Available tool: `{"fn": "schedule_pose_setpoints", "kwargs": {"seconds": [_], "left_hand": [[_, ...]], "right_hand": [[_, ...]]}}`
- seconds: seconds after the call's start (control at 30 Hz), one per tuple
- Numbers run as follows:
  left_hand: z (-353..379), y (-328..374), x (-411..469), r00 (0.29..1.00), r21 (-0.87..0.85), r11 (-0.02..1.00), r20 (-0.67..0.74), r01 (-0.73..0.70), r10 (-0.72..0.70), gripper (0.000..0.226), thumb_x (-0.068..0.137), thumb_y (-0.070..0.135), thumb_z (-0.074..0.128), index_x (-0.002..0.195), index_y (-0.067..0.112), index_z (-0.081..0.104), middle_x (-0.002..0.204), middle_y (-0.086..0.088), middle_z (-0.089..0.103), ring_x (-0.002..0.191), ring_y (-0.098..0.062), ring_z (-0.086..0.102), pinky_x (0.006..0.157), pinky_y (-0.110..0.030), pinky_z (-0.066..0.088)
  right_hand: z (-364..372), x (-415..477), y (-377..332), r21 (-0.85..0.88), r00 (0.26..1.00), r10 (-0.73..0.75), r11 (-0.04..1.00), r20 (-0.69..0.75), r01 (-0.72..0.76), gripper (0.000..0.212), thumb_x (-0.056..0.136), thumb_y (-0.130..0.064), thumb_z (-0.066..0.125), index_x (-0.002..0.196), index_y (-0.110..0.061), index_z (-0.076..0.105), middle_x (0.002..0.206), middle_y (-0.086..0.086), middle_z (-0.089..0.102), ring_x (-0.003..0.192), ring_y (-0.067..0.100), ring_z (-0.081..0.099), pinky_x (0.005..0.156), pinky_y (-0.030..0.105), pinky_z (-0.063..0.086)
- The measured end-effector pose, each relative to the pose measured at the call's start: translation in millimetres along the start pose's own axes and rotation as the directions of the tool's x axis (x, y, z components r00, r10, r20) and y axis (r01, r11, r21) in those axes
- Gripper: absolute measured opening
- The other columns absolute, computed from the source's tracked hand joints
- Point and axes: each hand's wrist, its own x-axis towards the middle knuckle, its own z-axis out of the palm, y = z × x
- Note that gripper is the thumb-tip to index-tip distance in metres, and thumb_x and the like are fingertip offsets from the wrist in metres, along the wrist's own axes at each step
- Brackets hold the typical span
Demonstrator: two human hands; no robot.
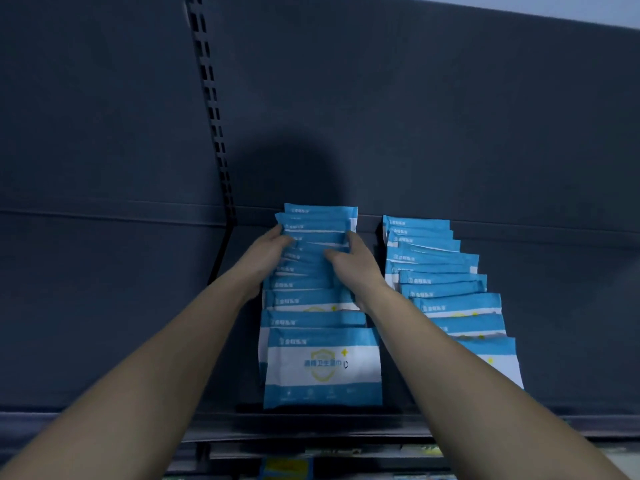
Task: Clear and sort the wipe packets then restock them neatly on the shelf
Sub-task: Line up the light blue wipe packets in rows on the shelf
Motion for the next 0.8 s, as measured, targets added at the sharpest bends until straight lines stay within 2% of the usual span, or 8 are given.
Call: {"fn": "schedule_pose_setpoints", "kwargs": {"seconds": [0.07,0.13,0.2,0.27,0.4,0.63,0.7,0.8], "left_hand": [[-4,2,0,1.000,0.008,1.000,-0.023,-0.002,0.002,0.021,0.097,0.022,0.046,0.107,0.032,0.063,0.106,0.007,0.070,0.091,-0.007,0.067,0.077,-0.024,0.051],[-4,3,1,1.000,0.004,1.000,-0.023,-0.007,0.007,0.021,0.098,0.023,0.045,0.108,0.033,0.061,0.106,0.007,0.069,0.091,-0.007,0.067,0.075,-0.024,0.051],[-2,2,3,1.000,-0.004,1.000,0.000,-0.007,0.007,0.023,0.098,0.024,0.045,0.114,0.035,0.057,0.106,0.008,0.070,0.094,-0.010,0.068,0.077,-0.027,0.053],[1,2,6,1.000,-0.009,1.000,0.011,-0.011,0.011,0.025,0.098,0.025,0.045,0.117,0.037,0.055,0.105,0.010,0.070,0.095,-0.010,0.068,0.079,-0.026,0.053],[2,3,9,1.000,-0.027,1.000,0.005,0.000,0.000,0.023,0.100,0.026,0.043,0.114,0.033,0.059,0.106,0.008,0.070,0.094,-0.009,0.068,0.076,-0.024,0.052],[3,-1,10,0.999,-0.048,0.999,-0.050,0.008,-0.010,0.024,0.098,0.021,0.044,0.118,0.022,0.059,0.108,-0.002,0.069,0.081,-0.007,0.068,0.058,-0.017,0.052],[4,0,10,0.998,-0.072,0.997,-0.064,0.002,-0.007,0.031,0.098,0.021,0.042,0.128,0.022,0.052,0.116,-0.003,0.066,0.087,-0.010,0.067,0.064,-0.020,0.054],[4,1,9,0.992,-0.138,0.990,-0.122,0.011,-0.028,0.047,0.098,0.028,0.040,0.144,0.030,0.033,0.125,0.003,0.057,0.096,-0.014,0.062,0.076,-0.029,0.054]], "right_hand": [[1,-1,1,-0.063,0.999,-0.021,0.998,-0.033,0.019,0.019,0.093,-0.023,0.052,0.108,-0.025,0.041,0.111,-0.005,0.055,0.104,0.018,0.056,0.097,0.040,0.048],[6,2,1,-0.133,0.994,-0.056,0.990,-0.092,0.044,0.026,0.090,-0.032,0.053,0.109,-0.019,0.041,0.116,-0.002,0.052,0.109,0.021,0.054,0.097,0.043,0.047],[9,13,3,-0.134,0.991,-0.078,0.989,-0.107,0.064,0.065,0.076,-0.049,0.051,0.131,-0.016,0.040,0.133,0.003,0.049,0.122,0.024,0.050,0.102,0.046,0.044],[4,27,4,-0.060,0.996,-0.041,0.998,-0.083,0.036,0.080,0.070,-0.052,0.052,0.141,-0.022,0.031,0.141,0.002,0.046,0.127,0.023,0.048,0.104,0.046,0.043],[-3,27,-5,0.006,0.999,0.029,1.000,0.033,-0.029,0.035,0.095,-0.020,0.049,0.128,-0.027,0.037,0.124,-0.002,0.056,0.111,0.020,0.057,0.100,0.042,0.048],[4,38,1,-0.300,0.998,-0.023,0.953,0.058,0.040,0.046,0.093,-0.033,0.041,0.139,-0.027,0.038,0.132,0.003,0.052,0.119,0.026,0.051,0.102,0.046,0.043],[3,37,0,-0.302,0.996,-0.028,0.952,0.081,0.051,0.050,0.093,-0.037,0.039,0.142,-0.030,0.034,0.138,0.002,0.049,0.125,0.026,0.048,0.105,0.046,0.041],[3,32,-1,-0.162,0.991,0.006,0.987,0.136,0.016,0.061,0.101,-0.037,0.038,0.154,-0.025,0.010,0.155,-0.004,0.025,0.141,0.020,0.030,0.116,0.039,0.028]]}}
